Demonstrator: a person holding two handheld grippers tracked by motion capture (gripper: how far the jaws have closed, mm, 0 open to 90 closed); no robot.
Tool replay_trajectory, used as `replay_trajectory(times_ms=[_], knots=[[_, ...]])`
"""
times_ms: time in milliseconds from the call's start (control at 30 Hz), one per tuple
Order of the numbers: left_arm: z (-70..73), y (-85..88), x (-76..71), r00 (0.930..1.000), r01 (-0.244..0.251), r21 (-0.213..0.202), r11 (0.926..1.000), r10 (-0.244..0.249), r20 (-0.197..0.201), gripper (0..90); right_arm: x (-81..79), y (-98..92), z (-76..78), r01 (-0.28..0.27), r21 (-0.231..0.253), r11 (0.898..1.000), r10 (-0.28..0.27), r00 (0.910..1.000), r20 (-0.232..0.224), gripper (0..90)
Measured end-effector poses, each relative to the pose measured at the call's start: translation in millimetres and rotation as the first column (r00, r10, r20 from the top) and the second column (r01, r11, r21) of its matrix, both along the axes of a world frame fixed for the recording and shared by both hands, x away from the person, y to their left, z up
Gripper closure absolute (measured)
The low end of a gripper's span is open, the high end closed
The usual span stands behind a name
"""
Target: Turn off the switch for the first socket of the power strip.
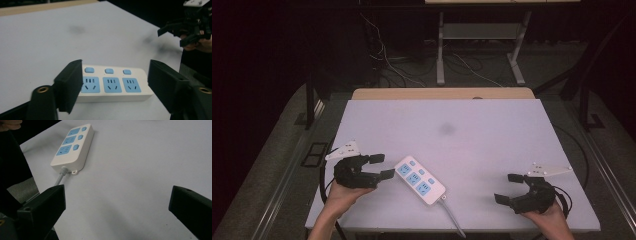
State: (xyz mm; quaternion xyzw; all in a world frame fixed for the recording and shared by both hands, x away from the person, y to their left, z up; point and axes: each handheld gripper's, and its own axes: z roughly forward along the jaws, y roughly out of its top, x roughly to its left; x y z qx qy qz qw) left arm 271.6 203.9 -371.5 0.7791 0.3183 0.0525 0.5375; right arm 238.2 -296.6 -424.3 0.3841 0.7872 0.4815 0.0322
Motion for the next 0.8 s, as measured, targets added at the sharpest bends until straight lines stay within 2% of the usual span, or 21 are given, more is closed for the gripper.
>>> replay_trajectory(times_ms=[167, 367, 500, 800], knots=[[-7.0, -1.2, -8.4, 0.9998, -0.013, 0.0, 0.9999, 0.013, 0.012, 12.7, -0.2, 0.2, -0.1, 0.0, 0.0, 1.0, 0.0, 1.0, 0.0, 0.7], [-22.1, -6.5, -13.2, 0.9997, -0.021, 0.02, 0.9996, 0.021, -0.016, 0.0, -0.8, 1.1, -0.2, -0.004, -0.001, 1.0, 0.004, 1.0, -0.002, 0.7], [-34.7, -6.8, -17.2, 0.9994, -0.033, 0.004, 0.9994, 0.033, -0.012, 0.0, -1.0, 1.4, -0.3, -0.006, -0.001, 1.0, 0.006, 1.0, -0.002, 0.7], [-49.4, -4.6, -19.2, 0.9981, -0.046, 0.028, 0.9985, 0.047, -0.04, 0.0, -2.3, 1.4, 0.1, -0.01, -0.003, 1.0, 0.01, 1.0, -0.001, 0.7]])
